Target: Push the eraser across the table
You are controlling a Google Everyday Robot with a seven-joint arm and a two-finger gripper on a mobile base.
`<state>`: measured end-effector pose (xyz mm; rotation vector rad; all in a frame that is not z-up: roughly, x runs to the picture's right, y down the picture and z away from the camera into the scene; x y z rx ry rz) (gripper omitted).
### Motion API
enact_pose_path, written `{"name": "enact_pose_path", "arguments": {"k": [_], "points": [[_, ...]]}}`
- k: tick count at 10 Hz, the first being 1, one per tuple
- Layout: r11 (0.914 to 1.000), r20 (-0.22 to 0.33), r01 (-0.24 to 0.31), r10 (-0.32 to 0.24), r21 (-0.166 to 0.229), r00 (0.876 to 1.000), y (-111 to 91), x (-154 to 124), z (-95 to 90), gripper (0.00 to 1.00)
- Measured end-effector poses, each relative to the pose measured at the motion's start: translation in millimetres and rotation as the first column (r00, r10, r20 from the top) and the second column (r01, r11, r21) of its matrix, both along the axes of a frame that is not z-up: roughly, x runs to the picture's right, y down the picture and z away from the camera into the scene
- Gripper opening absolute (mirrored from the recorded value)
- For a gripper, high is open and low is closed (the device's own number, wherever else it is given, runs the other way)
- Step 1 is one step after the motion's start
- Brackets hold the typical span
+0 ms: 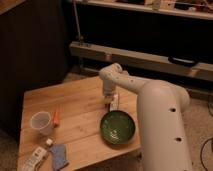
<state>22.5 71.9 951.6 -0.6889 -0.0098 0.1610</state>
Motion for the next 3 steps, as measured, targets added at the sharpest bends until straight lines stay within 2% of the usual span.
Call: {"name": "enact_pose_path", "arguments": {"k": [3], "points": [[0.9998, -0.022, -0.02, 0.02, 0.003, 1.0, -4.8, 13.5, -3.2, 0.04]]}}
